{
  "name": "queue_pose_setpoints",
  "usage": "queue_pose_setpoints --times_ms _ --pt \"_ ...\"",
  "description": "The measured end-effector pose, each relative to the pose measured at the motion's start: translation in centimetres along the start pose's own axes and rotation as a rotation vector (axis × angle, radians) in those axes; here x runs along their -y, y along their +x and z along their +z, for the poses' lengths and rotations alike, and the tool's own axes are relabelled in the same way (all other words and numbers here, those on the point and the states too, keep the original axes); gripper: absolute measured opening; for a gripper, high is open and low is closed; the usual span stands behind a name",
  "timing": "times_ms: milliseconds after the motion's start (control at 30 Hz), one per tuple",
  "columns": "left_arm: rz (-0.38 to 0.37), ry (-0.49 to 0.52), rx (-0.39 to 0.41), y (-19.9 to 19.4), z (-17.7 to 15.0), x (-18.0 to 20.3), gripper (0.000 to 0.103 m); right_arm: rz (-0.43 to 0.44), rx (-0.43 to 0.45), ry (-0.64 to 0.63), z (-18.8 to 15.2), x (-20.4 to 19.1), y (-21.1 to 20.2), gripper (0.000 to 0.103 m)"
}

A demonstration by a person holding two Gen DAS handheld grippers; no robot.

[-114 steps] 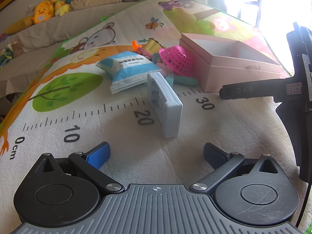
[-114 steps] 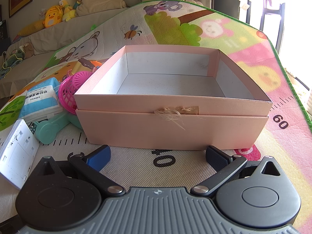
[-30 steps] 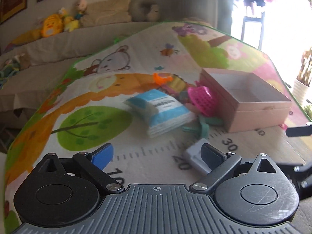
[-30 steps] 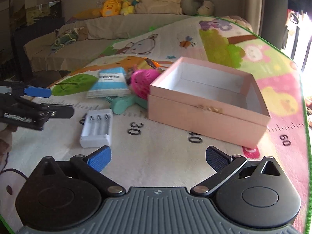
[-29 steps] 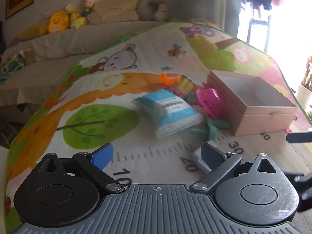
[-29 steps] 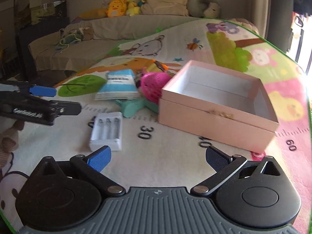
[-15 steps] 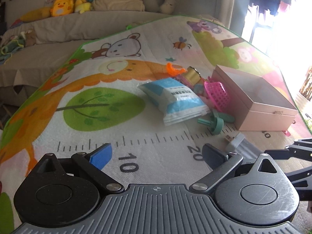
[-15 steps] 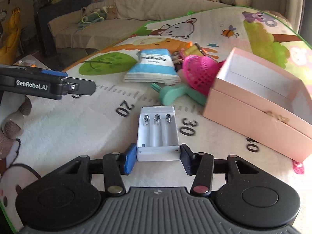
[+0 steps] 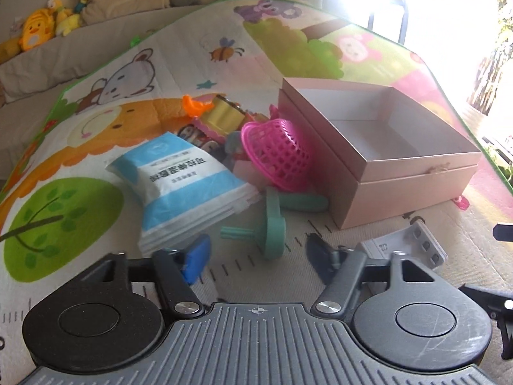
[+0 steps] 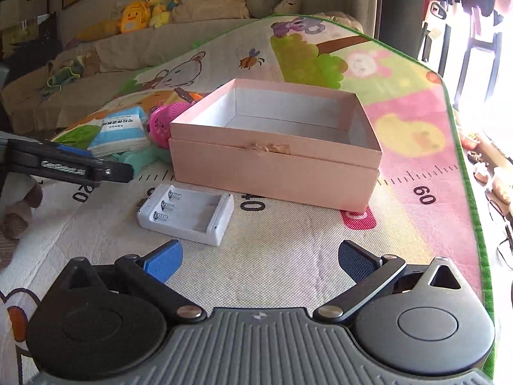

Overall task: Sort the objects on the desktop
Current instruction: 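Grasp the teal plastic toy with the left gripper while the right gripper holds the battery holder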

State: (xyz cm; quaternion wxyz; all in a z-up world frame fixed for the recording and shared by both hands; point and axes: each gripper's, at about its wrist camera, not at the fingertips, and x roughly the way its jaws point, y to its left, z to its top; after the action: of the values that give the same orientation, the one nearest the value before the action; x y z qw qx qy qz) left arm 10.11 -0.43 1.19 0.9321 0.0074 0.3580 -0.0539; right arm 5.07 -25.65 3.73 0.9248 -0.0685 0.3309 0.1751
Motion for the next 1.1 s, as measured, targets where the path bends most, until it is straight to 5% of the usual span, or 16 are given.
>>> queue_pose_setpoints --times_ms 133,200,400,600,733,800,1100 --pt "0.049 0.025 0.002 0.8 0.3 0.6 0.057 0.041 -0.039 0.039 -0.1 0.1 0.7 0.103" --pt "0.058 0.033 0.005 0.5 0.1 0.4 0.048 0.057 -0.061 0.078 -0.2 0.6 1.1 0.103" --pt "0.05 0.056 0.01 -2.6 -2.1 -0.9 0.048 0.083 -0.04 0.174 -0.4 1.6 1.0 0.103" --pt "-0.041 0.042 -0.018 -8.4 -6.6 -2.2 0.049 0.105 -0.051 0.208 -0.1 2.1 1.1 0.103" --pt "-0.024 0.04 0.002 -10.8 -8.2 -2.2 0.068 0.067 -0.096 0.136 0.7 0.5 1.7 0.103" --pt "-0.025 0.038 0.015 -11.2 -8.3 -2.2 0.077 0.133 -0.089 0.129 1.4 -0.8 1.7 0.103" --pt "-0.023 0.075 0.035 -10.4 -8.1 -1.9 0.085 0.071 -0.122 0.094 4.3 -5.7 6.0 0.103"
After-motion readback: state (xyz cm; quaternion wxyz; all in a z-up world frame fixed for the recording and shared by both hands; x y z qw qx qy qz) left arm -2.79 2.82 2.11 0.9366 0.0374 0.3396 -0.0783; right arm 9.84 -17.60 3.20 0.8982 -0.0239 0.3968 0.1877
